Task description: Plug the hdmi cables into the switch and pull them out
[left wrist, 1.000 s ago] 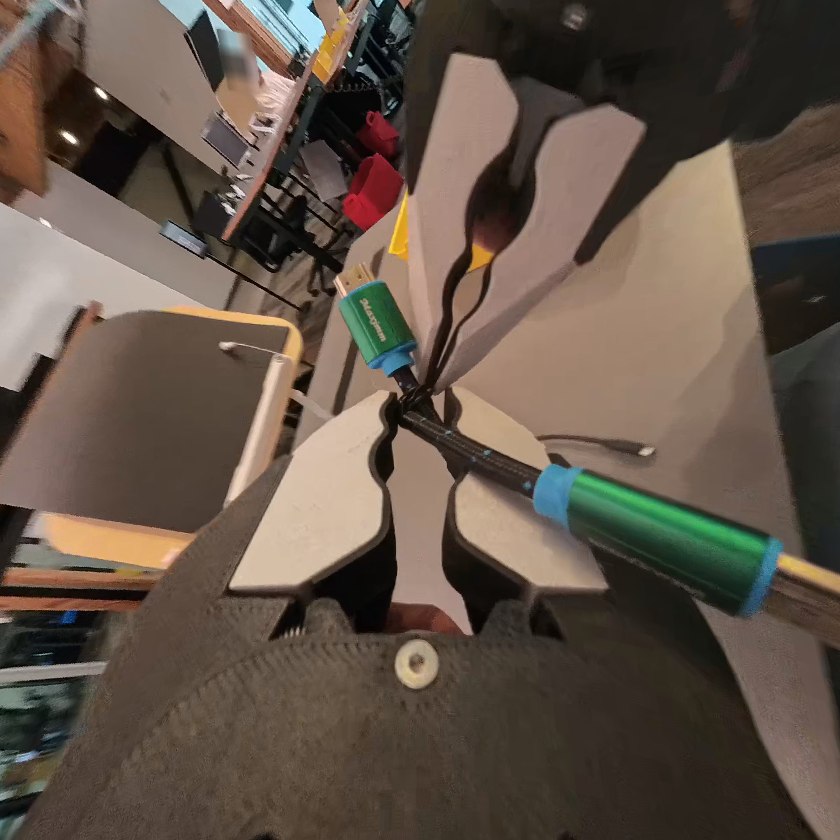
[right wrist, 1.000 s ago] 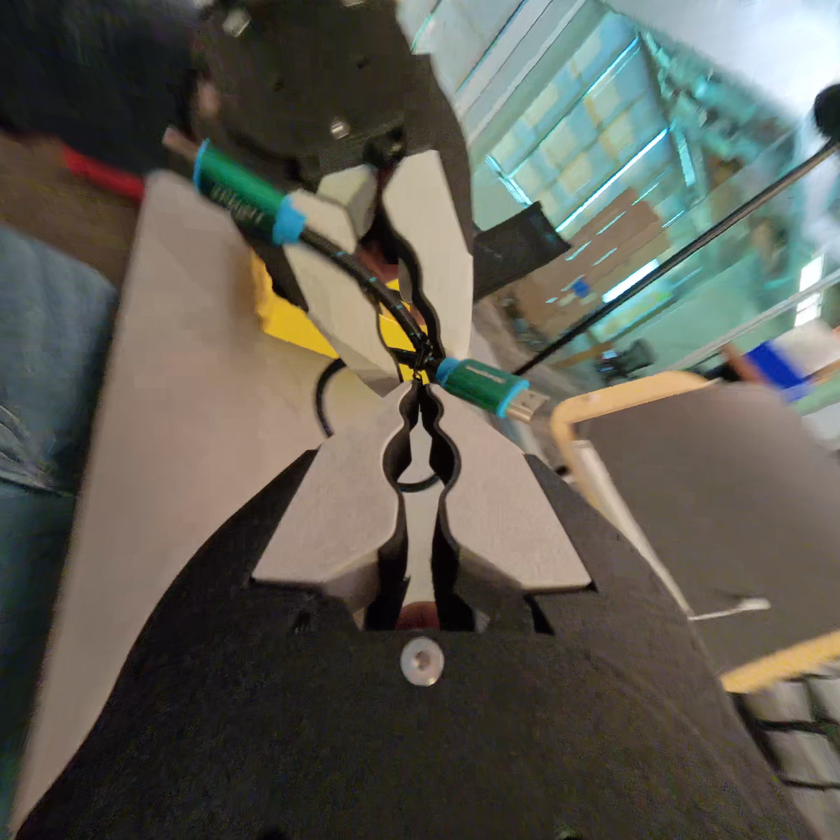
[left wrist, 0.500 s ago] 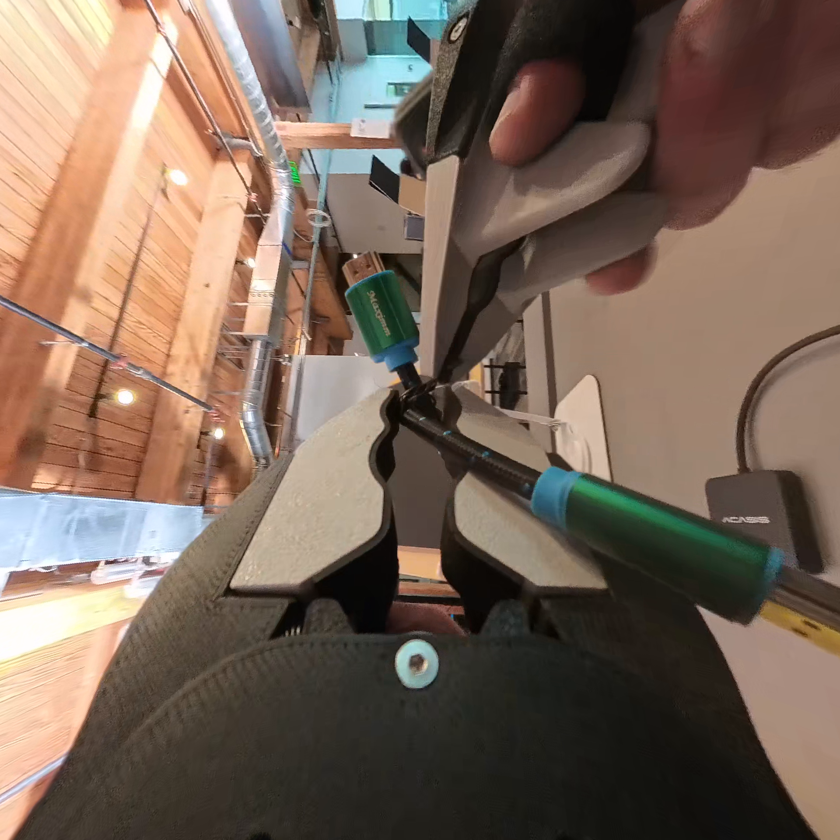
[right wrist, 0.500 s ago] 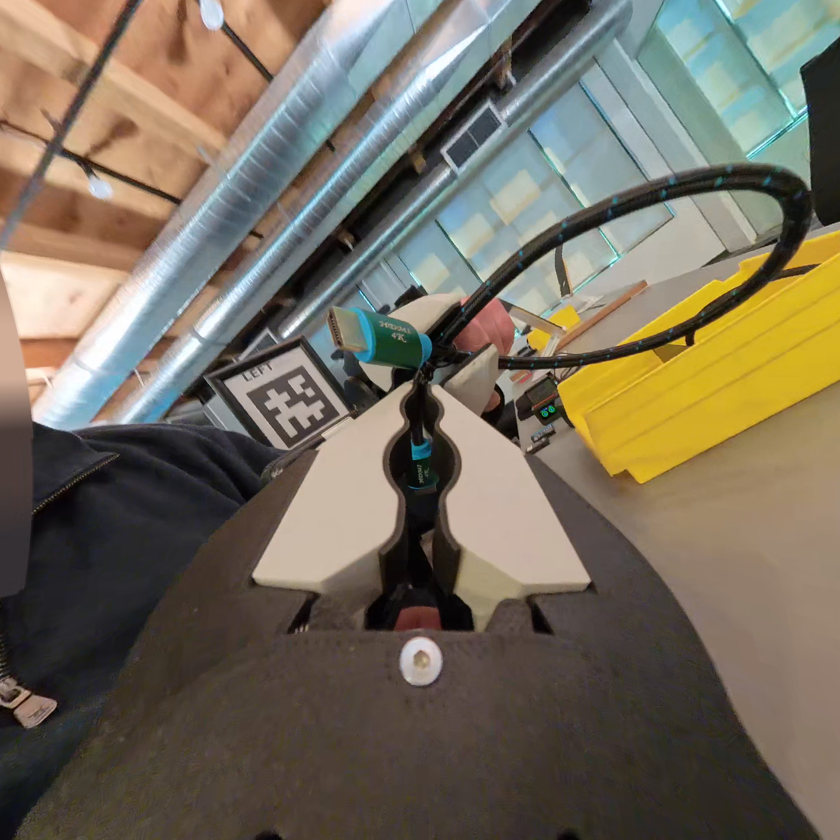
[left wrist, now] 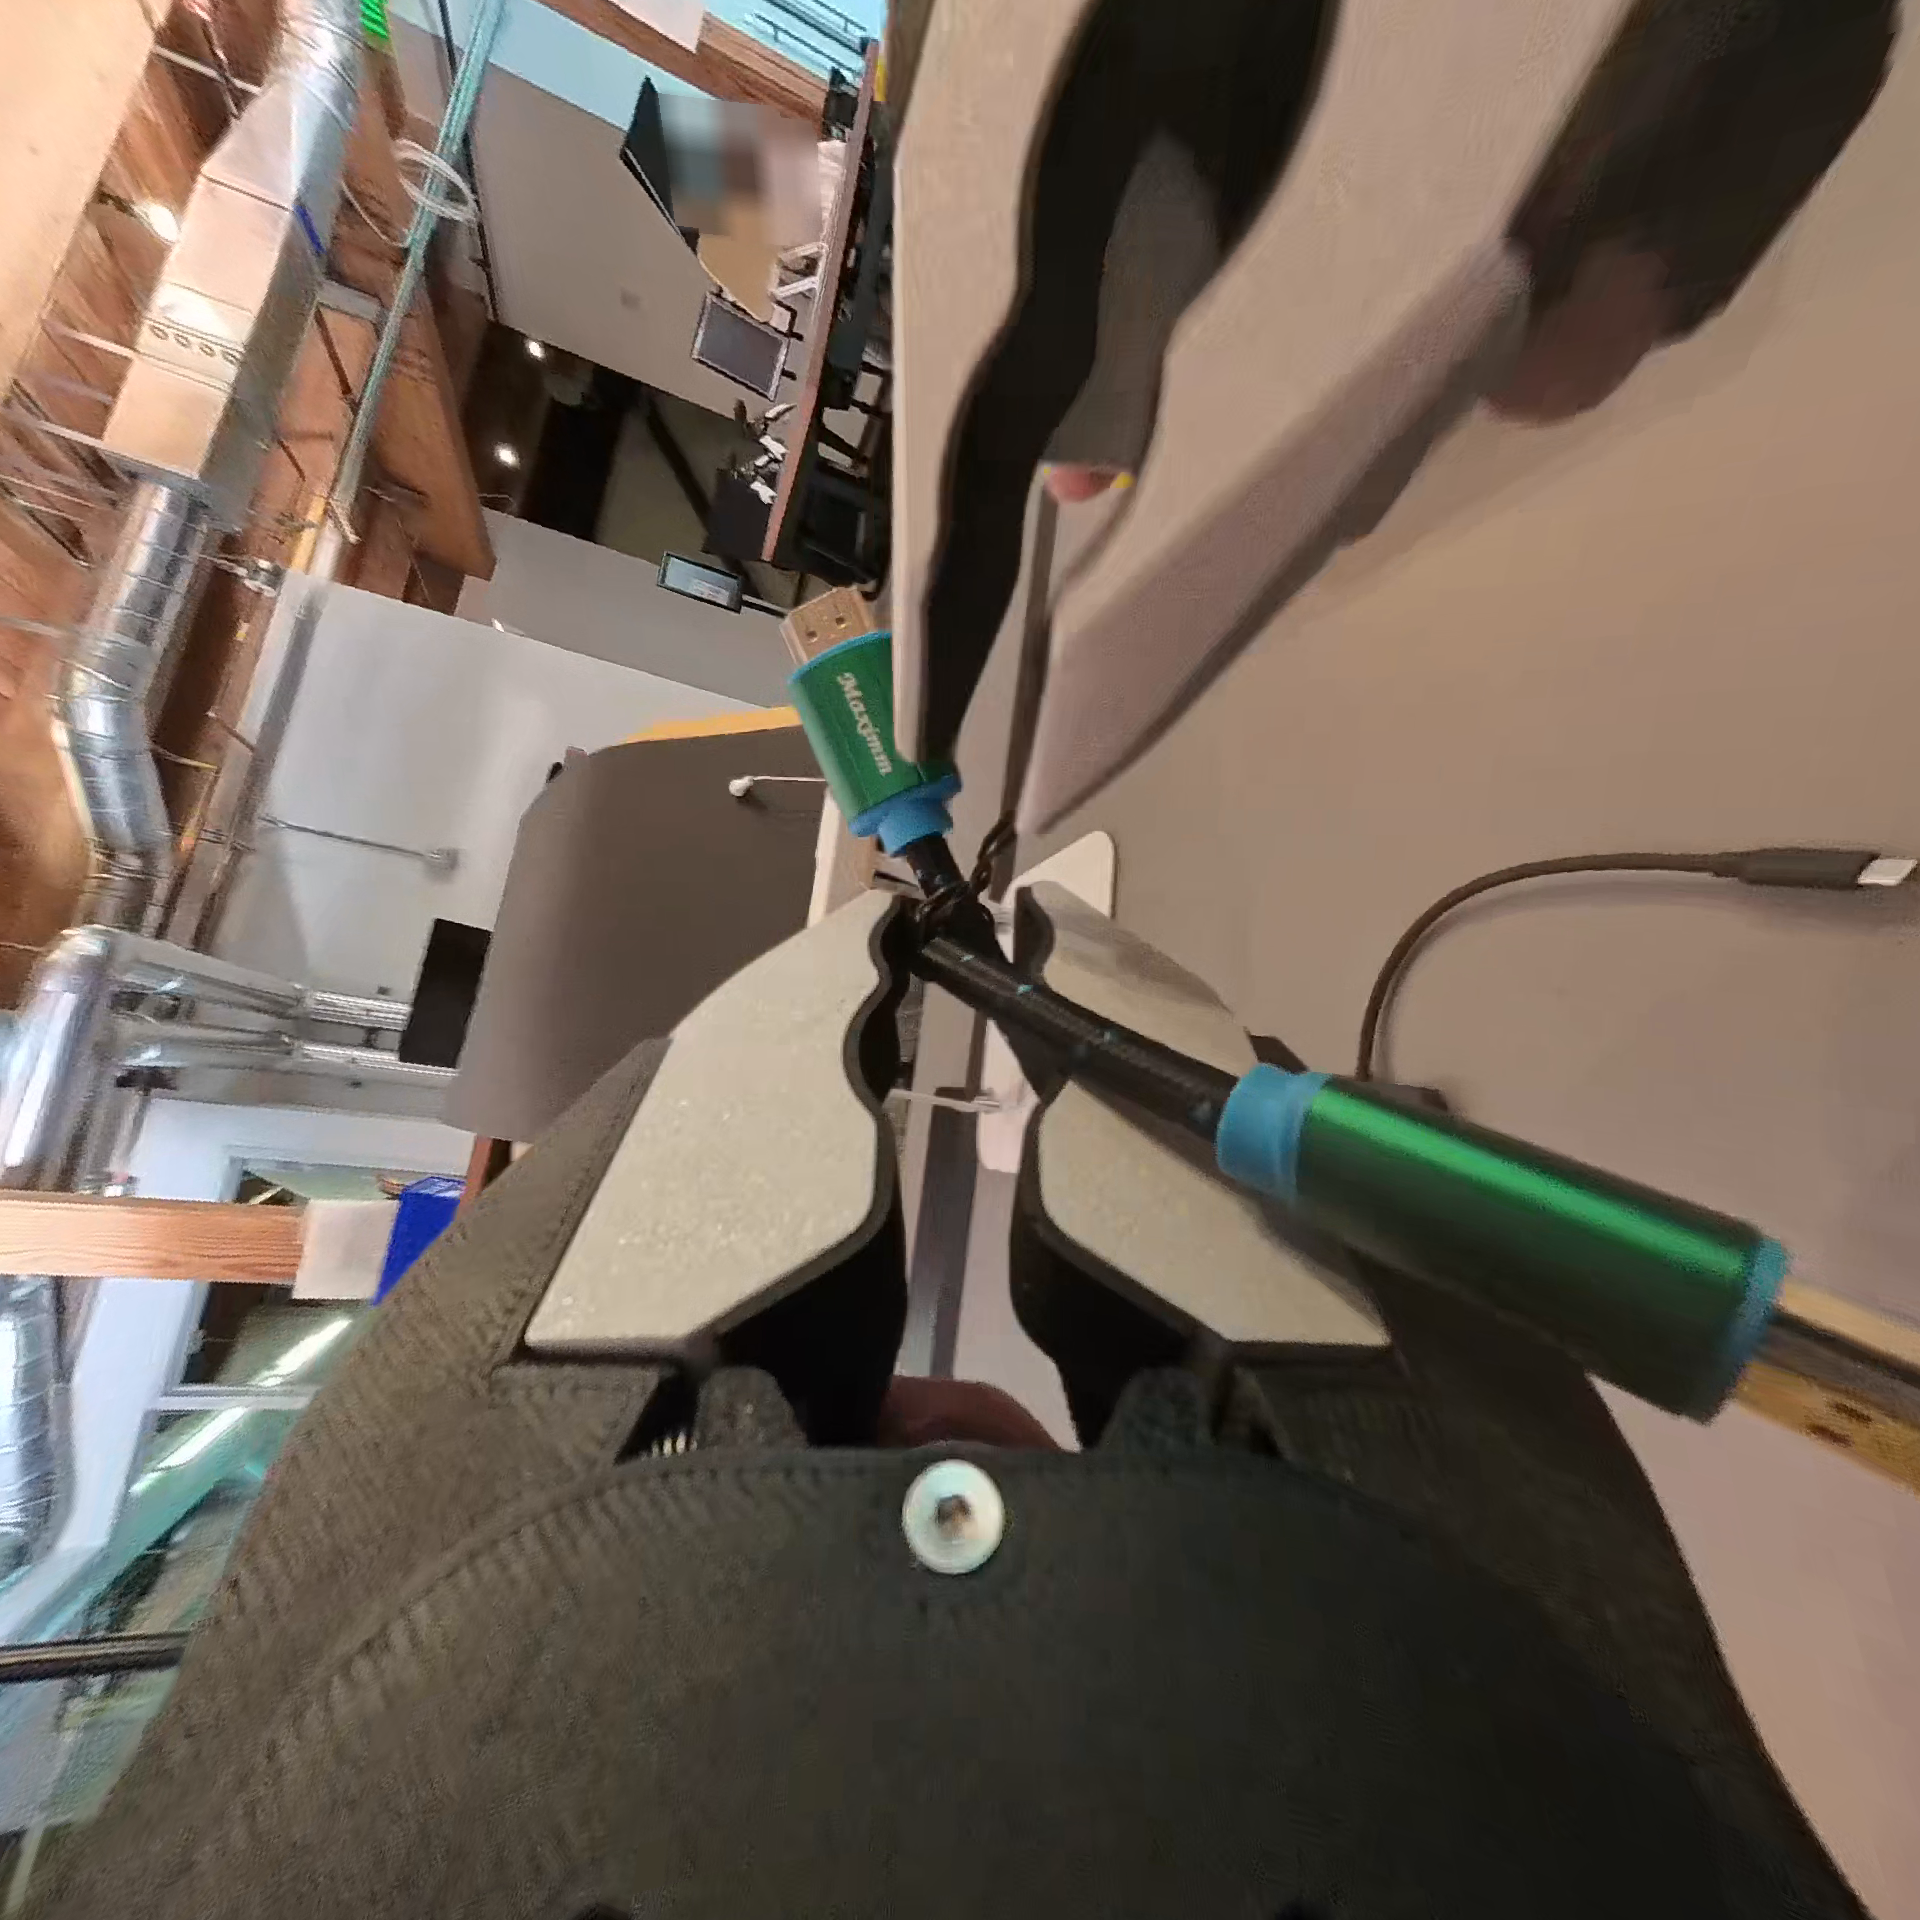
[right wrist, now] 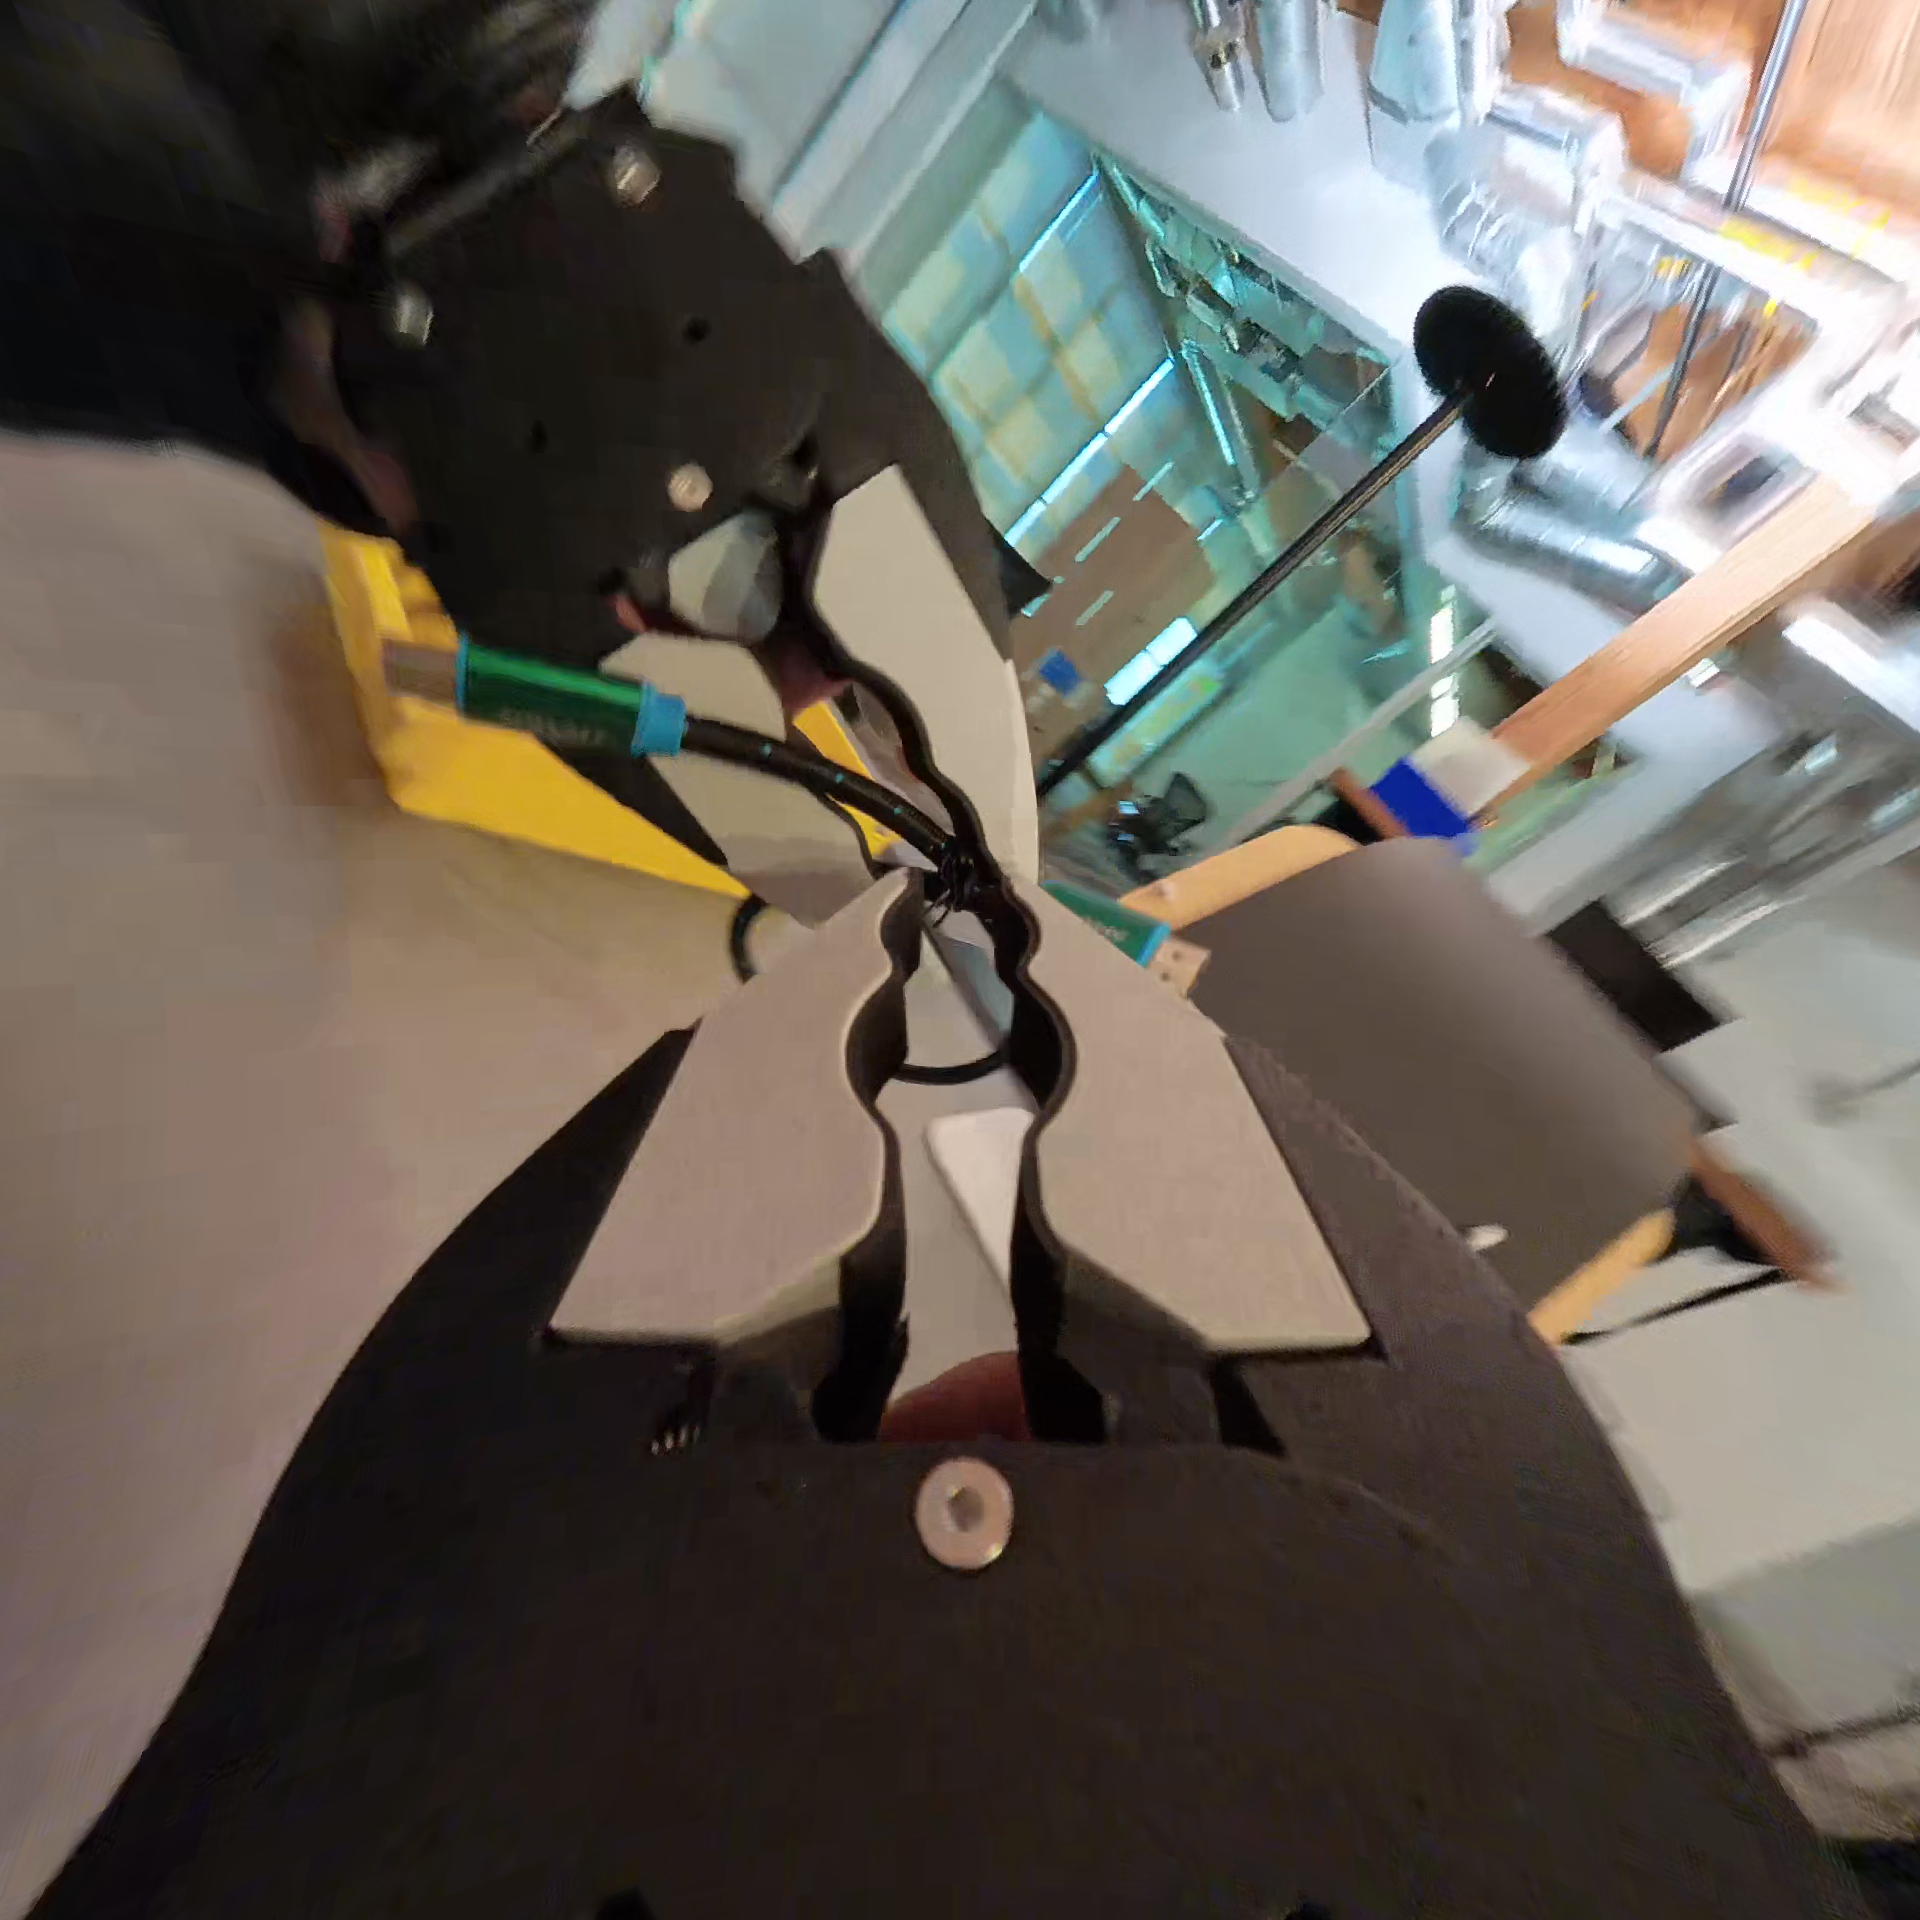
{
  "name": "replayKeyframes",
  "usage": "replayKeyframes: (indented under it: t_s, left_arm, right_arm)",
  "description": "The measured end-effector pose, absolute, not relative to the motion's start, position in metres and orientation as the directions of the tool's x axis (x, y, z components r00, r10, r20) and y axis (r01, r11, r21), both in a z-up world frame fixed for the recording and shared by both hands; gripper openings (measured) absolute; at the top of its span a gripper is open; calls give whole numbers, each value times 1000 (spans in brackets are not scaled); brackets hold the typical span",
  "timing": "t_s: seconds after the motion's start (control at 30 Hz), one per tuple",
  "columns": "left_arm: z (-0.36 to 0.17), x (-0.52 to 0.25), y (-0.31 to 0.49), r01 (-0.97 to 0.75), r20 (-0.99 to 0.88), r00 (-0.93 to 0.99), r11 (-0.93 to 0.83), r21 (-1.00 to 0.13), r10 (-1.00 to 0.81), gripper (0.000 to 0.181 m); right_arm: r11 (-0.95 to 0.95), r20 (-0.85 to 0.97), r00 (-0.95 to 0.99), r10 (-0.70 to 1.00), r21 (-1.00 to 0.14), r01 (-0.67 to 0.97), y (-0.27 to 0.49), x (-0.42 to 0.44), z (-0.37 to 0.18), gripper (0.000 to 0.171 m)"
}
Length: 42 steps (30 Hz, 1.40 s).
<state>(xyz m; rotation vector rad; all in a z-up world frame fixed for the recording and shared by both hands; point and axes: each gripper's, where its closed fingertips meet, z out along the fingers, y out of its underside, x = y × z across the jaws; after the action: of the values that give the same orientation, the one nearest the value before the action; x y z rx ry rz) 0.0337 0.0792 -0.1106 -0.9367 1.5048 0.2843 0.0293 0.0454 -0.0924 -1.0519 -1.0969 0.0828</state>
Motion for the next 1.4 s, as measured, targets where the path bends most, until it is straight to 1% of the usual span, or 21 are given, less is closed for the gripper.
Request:
replayKeyframes:
  t_s: [0.03, 0.1, 0.27, 0.33, 0.4, 0.57, 0.67, 0.73, 0.77, 0.8, 0.87, 0.9, 0.97, 1.03, 1.07, 1.1, 1.13, 1.17, 1.27, 1.33, 1.4]
  left_arm:
    - [-113, 34, 78, -691, -905, 105, 624, -365, -412, 18]
    - [-114, 35, 76, -689, -892, 99, 616, -381, -441, 18]
    - [-114, 33, 76, -697, -875, 100, 594, -402, -474, 18]
    - [-115, 33, 77, -700, -873, 100, 590, -402, -476, 18]
    - [-119, 32, 79, -713, -880, 87, 587, -382, -468, 18]
    - [-118, 32, 83, -735, -900, 97, 579, -352, -424, 18]
    - [-121, 32, 83, -748, -910, 86, 577, -328, -405, 18]
    - [-124, 33, 83, -745, -915, 72, 588, -314, -397, 17]
    - [-126, 36, 81, -738, -912, 71, 593, -321, -404, 17]
    - [-130, 37, 80, -744, -911, 60, 590, -314, -409, 17]
    - [-141, 33, 87, -777, -925, 12, 579, -248, -380, 17]
    - [-143, 31, 88, -774, -920, 21, 577, -263, -392, 17]
    - [-141, 30, 88, -754, -890, 64, 562, -340, -452, 17]
    - [-133, 30, 88, -739, -880, 90, 562, -373, -466, 17]
    - [-131, 31, 87, -731, -873, 100, 560, -389, -477, 17]
    - [-130, 31, 86, -722, -864, 105, 559, -407, -493, 17]
    - [-129, 32, 85, -713, -855, 117, 557, -426, -505, 17]
    - [-128, 32, 85, -704, -847, 129, 554, -445, -516, 17]
    - [-125, 34, 83, -675, -831, 156, 556, -485, -535, 17]
    - [-122, 38, 80, -643, -807, 176, 555, -528, -563, 18]
    - [-122, 42, 77, -625, -805, 175, 568, -536, -567, 18]
  right_arm:
    - [576, 749, 471, 465, -661, 482, 47, 28, -94, 6]
    - [610, 832, 407, 378, -554, 567, 51, 25, -99, 5]
    - [629, 910, 326, 258, -414, 658, 56, 23, -101, 0]
    - [625, 921, 298, 251, -389, 677, 57, 22, -104, 0]
    - [606, 907, 294, 301, -421, 675, 57, 22, -107, 0]
    - [514, 748, 409, 523, -660, 548, 51, 16, -108, 0]
    - [454, 661, 465, 589, -746, 487, 46, 11, -108, 0]
    - [398, 535, 502, 680, -844, 360, 42, 10, -100, 0]
    - [372, 486, 509, 710, -873, 315, 41, 11, -96, 0]
    - [369, 456, 514, 726, -890, 268, 38, 11, -89, 0]
    - [344, 380, 525, 762, -923, 169, 33, 17, -71, 0]
    - [347, 388, 536, 750, -920, 179, 35, 22, -67, 0]
    - [369, 429, 556, 712, -902, 223, 43, 31, -67, 0]
    - [350, 429, 573, 698, -903, 250, 54, 41, -73, 0]
    - [346, 444, 596, 669, -896, 279, 62, 48, -76, 8]
    - [331, 446, 610, 655, -895, 298, 68, 53, -80, 26]
    - [300, 418, 607, 676, -908, 292, 71, 55, -83, 36]
    - [266, 374, 601, 706, -927, 264, 71, 57, -86, 40]
    - [184, 247, 584, 773, -969, 165, 71, 57, -93, 39]
    - [92, 130, 532, 837, -991, 97, 69, 48, -101, 38]
    - [39, 46, 485, 873, -999, 23, 67, 39, -103, 32]
